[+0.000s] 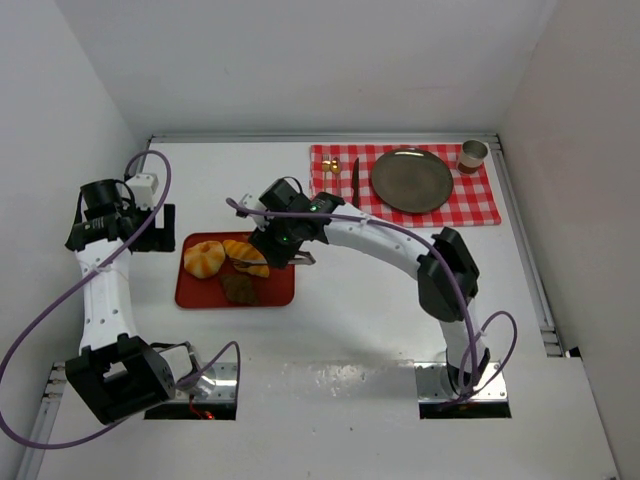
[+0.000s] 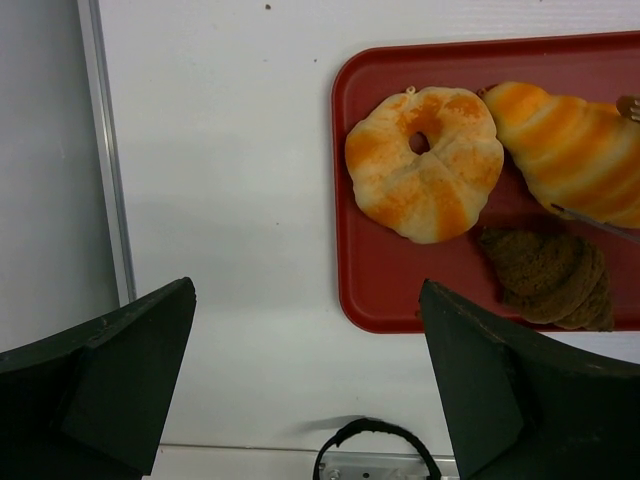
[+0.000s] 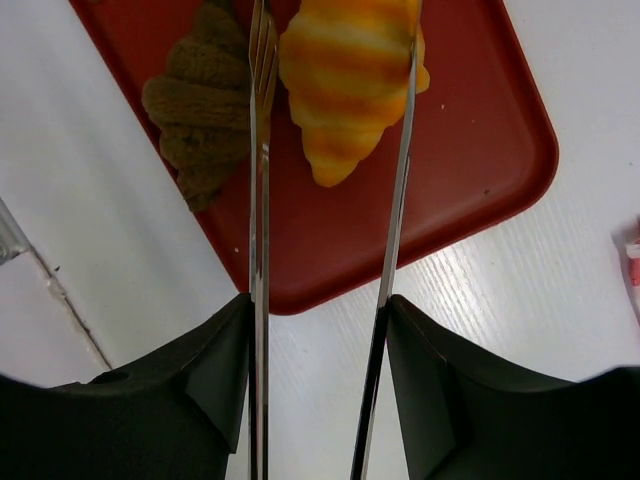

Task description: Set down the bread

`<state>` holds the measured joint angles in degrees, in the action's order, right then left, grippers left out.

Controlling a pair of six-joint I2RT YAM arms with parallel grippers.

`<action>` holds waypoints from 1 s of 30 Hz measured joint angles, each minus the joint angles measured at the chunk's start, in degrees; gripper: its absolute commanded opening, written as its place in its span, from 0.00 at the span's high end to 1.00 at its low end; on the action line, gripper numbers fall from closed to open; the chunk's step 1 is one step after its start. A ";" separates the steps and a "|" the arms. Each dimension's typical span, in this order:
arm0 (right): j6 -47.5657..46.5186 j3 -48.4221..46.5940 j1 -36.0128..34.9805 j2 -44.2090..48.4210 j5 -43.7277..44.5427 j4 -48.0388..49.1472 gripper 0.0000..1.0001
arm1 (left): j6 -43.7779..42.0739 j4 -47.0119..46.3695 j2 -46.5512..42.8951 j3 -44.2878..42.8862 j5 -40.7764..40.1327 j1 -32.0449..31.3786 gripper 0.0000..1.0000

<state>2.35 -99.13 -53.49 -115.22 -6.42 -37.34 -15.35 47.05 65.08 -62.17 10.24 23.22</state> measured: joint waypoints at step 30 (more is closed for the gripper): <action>3.06 -4.02 4.02 1.51 -2.73 -4.39 1.00 | -0.02 -0.94 0.94 0.33 -0.94 0.00 0.00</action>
<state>5.41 -103.15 -49.47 -113.71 -9.15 -41.74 -15.38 46.11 66.02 -61.84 9.30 23.22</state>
